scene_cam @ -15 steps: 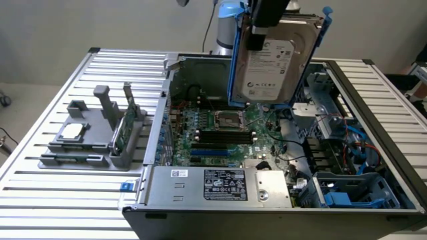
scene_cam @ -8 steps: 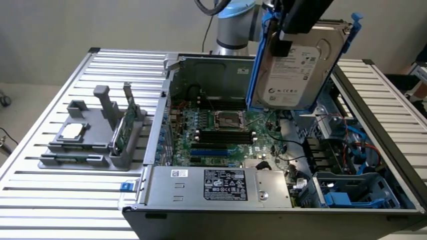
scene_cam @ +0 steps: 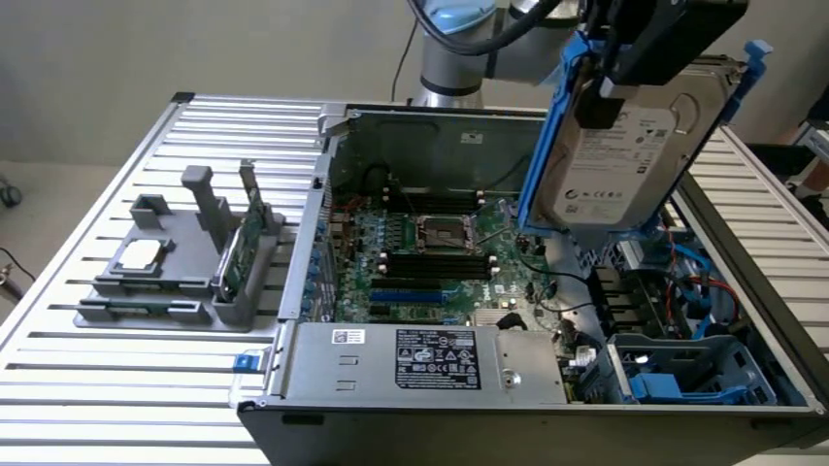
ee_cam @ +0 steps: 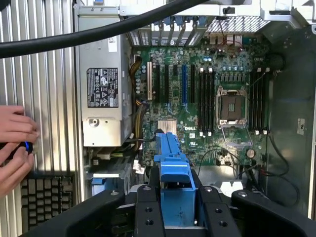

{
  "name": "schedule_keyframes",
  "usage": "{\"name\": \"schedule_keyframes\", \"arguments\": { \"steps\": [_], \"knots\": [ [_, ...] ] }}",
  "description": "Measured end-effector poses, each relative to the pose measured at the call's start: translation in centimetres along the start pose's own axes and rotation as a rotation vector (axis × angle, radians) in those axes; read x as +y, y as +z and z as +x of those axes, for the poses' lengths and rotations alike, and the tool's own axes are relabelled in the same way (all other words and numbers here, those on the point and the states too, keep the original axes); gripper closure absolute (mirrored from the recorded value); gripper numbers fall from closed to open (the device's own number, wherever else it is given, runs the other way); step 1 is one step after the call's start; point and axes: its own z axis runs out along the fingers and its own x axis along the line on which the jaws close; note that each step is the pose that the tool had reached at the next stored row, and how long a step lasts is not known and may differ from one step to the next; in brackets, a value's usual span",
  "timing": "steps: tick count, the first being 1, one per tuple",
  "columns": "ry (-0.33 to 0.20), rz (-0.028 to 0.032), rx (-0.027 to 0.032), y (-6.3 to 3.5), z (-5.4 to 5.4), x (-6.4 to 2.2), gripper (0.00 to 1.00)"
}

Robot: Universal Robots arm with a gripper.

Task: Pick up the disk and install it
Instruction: 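Pick up the disk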

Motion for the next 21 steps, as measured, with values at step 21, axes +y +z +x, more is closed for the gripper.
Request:
{"name": "schedule_keyframes", "arguments": {
  "steps": [21],
  "knots": [
    [0.0, -0.0074, 0.0001, -0.18, 5.7, -5.93, 0.67]
  ]
}}
